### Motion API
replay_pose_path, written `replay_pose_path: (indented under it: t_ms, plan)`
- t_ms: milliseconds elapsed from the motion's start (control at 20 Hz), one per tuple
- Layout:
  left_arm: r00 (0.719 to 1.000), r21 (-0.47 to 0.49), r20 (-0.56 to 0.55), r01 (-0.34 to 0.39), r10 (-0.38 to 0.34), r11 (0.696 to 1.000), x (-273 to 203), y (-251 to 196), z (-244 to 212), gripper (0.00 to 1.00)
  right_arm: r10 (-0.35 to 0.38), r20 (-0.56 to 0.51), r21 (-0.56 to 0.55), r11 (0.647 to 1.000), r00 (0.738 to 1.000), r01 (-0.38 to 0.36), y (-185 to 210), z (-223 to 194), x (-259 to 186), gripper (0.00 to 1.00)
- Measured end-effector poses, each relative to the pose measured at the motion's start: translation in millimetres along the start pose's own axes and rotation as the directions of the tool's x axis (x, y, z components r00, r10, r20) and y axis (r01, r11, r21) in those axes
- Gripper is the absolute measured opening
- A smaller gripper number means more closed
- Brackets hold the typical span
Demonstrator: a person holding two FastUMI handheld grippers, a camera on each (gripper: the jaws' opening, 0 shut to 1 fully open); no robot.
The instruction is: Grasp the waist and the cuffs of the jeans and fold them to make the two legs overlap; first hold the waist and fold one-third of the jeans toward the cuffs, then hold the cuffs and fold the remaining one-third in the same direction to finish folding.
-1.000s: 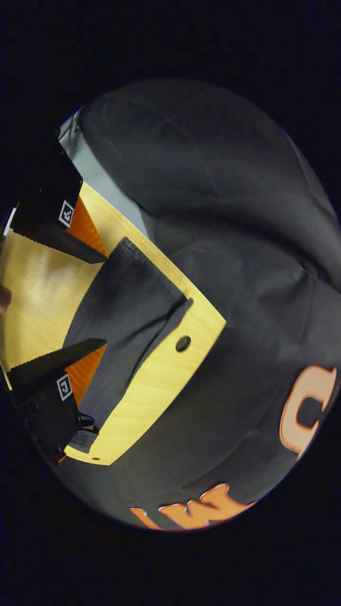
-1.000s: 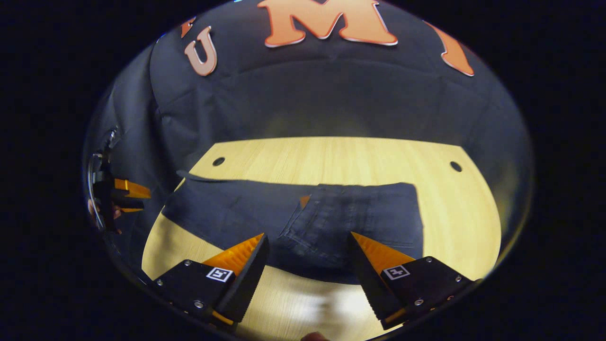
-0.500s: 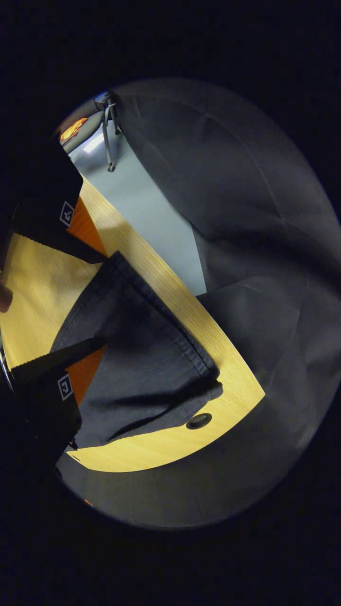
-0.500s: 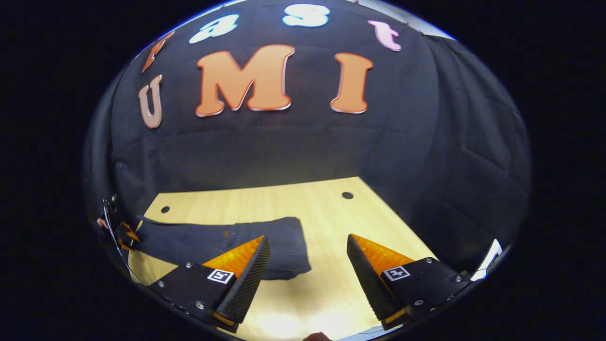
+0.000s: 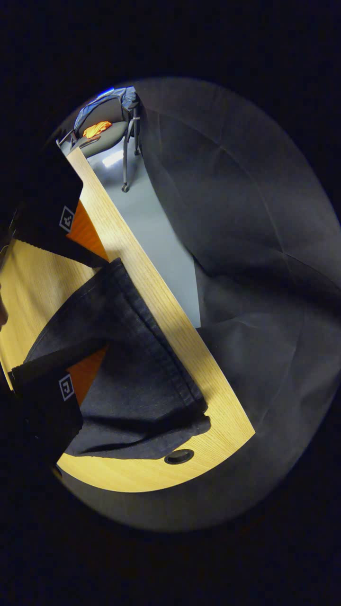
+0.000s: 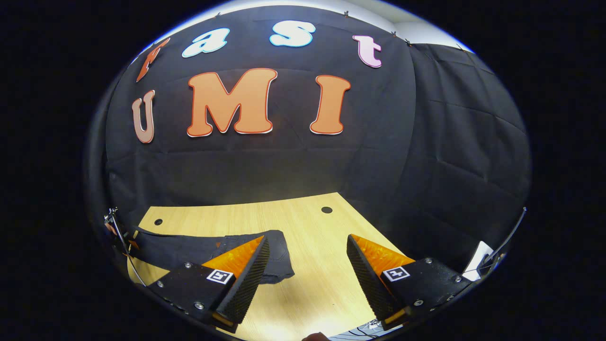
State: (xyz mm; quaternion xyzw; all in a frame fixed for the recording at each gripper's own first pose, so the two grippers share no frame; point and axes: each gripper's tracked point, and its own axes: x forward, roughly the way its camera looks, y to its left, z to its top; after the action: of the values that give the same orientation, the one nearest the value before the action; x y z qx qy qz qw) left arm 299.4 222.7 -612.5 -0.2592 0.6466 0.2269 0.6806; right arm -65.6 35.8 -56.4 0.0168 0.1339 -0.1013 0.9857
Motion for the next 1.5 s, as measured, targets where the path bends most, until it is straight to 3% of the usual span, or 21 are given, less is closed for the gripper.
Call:
replay_pose_path:
  t_ms: [100, 150, 200, 300, 400, 550, 700, 850, 950, 1250, 1350, 1450, 1500]
  plan:
    - [0.999, 0.027, 0.033, 0.026, -0.027, 0.999, -0.8, -7.4, 0.0, 0.86, 0.006, -0.016, 0.017, 1.0, 1.0, -0.005, 0.1, -11.9, -2.8, 0.99]
    - [0.993, 0.045, 0.065, 0.094, -0.097, 0.995, -1.1, -21.4, 3.7, 0.47, 0.007, -0.025, 0.021, 1.0, 1.0, -0.006, -1.2, -19.0, -4.5, 0.99]
    - [0.991, 0.086, 0.069, 0.112, -0.118, 0.99, -1.4, -24.8, 2.6, 0.08, 0.004, -0.044, 0.028, 1.0, 0.999, -0.003, -2.8, -27.7, -6.8, 0.99]
    - [0.973, 0.144, 0.092, 0.2, -0.214, 0.969, -1.2, -26.1, 4.0, 0.08, 0.006, -0.055, 0.038, 0.999, 0.998, -0.004, -3.9, -33.4, -7.6, 0.99]
    - [0.94, 0.237, 0.108, 0.292, -0.324, 0.927, -9.0, -24.0, 3.2, 0.02, 0.013, -0.074, 0.045, 0.999, 0.997, -0.01, -3.2, -38.7, -1.4, 0.99]
    - [0.851, 0.273, 0.149, 0.454, -0.504, 0.848, -48.2, -34.0, 7.8, 0.02, 0.08, -0.087, 0.011, 0.997, 0.993, -0.079, 17.6, -30.8, 20.5, 0.99]
    - [0.777, 0.315, 0.21, 0.521, -0.593, 0.794, -94.2, -44.5, 7.8, 0.02, 0.131, -0.074, -0.01, 0.991, 0.989, -0.132, 31.4, -23.1, 33.3, 0.99]
    - [0.711, 0.38, 0.284, 0.533, -0.644, 0.756, -145.1, -44.8, 6.9, 0.02, 0.182, -0.099, 0.001, 0.983, 0.978, -0.183, 35.5, -28.2, 47.8, 0.99]
    - [0.679, 0.407, 0.327, 0.527, -0.657, 0.746, -165.2, -30.2, 10.2, 0.02, 0.203, -0.101, 0.007, 0.979, 0.974, -0.203, 36.0, -26.2, 58.6, 0.99]
    - [0.56, 0.547, 0.418, 0.474, -0.715, 0.69, -235.5, -26.4, -11.6, 0.03, 0.288, -0.095, 0.024, 0.958, 0.953, -0.287, 39.2, -16.8, 90.9, 0.99]
    - [0.51, 0.604, 0.428, 0.452, -0.746, 0.656, -268.6, -23.7, -32.8, 0.02, 0.316, -0.099, 0.022, 0.949, 0.944, -0.315, 41.7, -17.6, 100.1, 0.99]
    - [0.439, 0.67, 0.443, 0.417, -0.782, 0.614, -303.5, -39.8, -60.4, 0.02, 0.359, -0.111, 0.022, 0.933, 0.927, -0.359, 49.0, -18.9, 109.2, 0.99]
    - [0.424, 0.689, 0.432, 0.414, -0.796, 0.595, -313.9, -52.4, -74.9, 0.0, 0.367, -0.112, 0.018, 0.93, 0.923, -0.368, 48.9, -19.1, 112.1, 0.99]
